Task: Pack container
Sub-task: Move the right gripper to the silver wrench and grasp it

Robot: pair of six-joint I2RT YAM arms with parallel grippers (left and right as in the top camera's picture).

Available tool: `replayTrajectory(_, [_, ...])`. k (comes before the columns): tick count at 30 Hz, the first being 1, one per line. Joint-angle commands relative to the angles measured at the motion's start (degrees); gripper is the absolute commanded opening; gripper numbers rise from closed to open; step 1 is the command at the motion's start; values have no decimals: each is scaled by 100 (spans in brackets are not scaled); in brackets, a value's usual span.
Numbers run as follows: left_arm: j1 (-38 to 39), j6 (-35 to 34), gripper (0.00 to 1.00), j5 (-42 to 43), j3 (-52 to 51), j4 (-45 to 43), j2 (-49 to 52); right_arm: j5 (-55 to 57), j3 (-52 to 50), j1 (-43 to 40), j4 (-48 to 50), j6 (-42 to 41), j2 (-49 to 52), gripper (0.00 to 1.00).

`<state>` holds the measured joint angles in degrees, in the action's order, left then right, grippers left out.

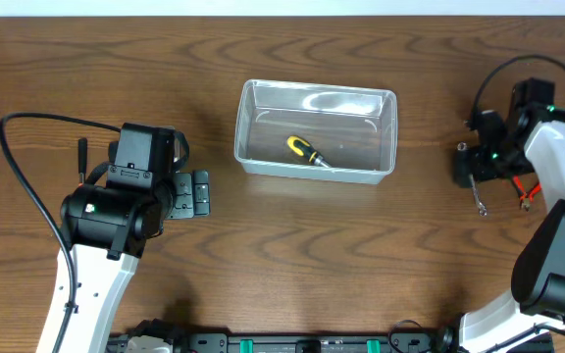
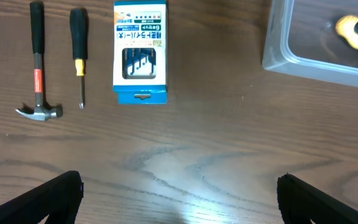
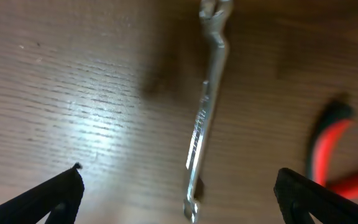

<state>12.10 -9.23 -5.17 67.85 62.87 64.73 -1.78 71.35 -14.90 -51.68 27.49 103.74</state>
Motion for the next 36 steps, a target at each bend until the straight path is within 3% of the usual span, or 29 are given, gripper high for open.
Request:
replayTrajectory(1, [-24, -96, 98, -90, 63, 63, 11, -125, -192, -105, 192, 212, 195, 99])
replayTrajectory(12, [-24, -118, 98, -90, 63, 138, 11, 55, -210, -221, 409, -11, 957, 98])
replayTrajectory(18, [-24, -118, 98, -90, 63, 138, 11, 74, -210, -216, 446, -74, 1211, 92])
replayTrajectory(28, [-24, -116, 98, -92, 63, 136, 11, 72, -210, -216, 455, -92, 1211, 42])
replayTrajectory(36, [-24, -116, 98, -92, 63, 136, 11, 70, -210, -216, 457, -136, 1211, 20])
